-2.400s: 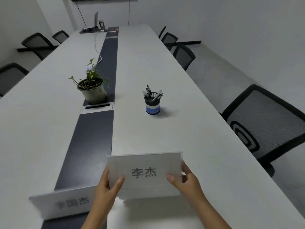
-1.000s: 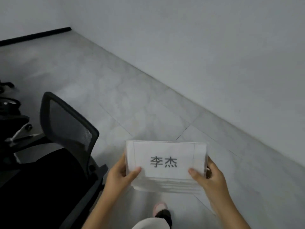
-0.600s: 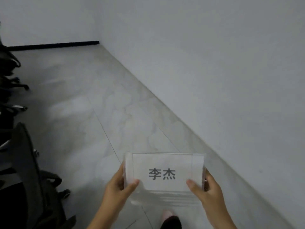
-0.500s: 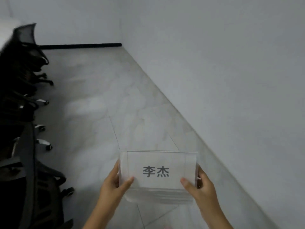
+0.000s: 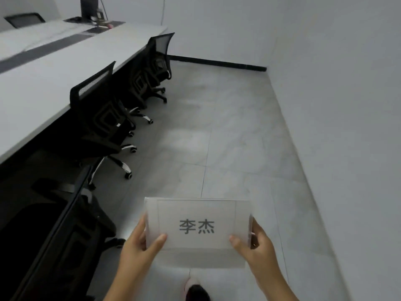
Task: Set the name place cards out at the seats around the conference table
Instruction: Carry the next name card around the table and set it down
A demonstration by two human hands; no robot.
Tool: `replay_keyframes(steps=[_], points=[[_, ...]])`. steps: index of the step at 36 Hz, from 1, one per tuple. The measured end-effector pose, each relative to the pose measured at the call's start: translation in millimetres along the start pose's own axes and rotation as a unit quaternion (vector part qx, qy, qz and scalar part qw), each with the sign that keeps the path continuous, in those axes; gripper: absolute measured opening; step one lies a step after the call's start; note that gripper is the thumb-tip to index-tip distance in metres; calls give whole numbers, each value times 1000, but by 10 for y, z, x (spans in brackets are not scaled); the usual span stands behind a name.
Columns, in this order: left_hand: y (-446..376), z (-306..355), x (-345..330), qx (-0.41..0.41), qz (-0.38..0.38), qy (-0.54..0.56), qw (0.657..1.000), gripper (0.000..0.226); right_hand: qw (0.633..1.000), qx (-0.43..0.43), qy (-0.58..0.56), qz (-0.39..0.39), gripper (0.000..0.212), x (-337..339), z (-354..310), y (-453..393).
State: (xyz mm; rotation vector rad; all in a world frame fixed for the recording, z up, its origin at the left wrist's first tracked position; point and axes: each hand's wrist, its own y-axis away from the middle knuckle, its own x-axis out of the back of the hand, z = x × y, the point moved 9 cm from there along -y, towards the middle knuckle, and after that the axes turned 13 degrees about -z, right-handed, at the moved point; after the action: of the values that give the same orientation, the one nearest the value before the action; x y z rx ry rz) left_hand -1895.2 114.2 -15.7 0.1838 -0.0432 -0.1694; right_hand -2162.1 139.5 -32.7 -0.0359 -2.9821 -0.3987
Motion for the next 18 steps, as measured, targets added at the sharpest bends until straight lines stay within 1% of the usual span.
replay_keyframes(steps=[1, 4, 5, 8, 10, 12, 16, 18], points=[[-175, 29, 23, 2, 5, -1, 1000, 57, 1000, 5, 4, -5, 70, 11, -70, -192], [-683, 146, 75, 5, 21, 11, 1000, 68, 1000, 18, 11, -15, 78, 60, -289, -706], [-839, 169, 79, 5, 25, 10, 1000, 68, 1000, 20, 12, -18, 77, 81, -338, -869], [-1201, 211, 137, 4, 55, 13, 998, 68, 999, 21, 17, -37, 72, 105, -456, -1358], [-1392, 198, 172, 17, 71, 12, 997, 70, 998, 19, 29, -53, 62, 94, -492, -1680], [-1603, 181, 218, 26, 90, 24, 995, 72, 997, 15, 37, -72, 59, 75, -532, -2035], [-2091, 150, 386, 37, 147, 43, 988, 73, 989, 5, 47, -137, 65, -98, -698, -2824], [-2348, 169, 506, 36, 180, 49, 982, 73, 984, 17, 53, -171, 64, -238, -838, -3277]])
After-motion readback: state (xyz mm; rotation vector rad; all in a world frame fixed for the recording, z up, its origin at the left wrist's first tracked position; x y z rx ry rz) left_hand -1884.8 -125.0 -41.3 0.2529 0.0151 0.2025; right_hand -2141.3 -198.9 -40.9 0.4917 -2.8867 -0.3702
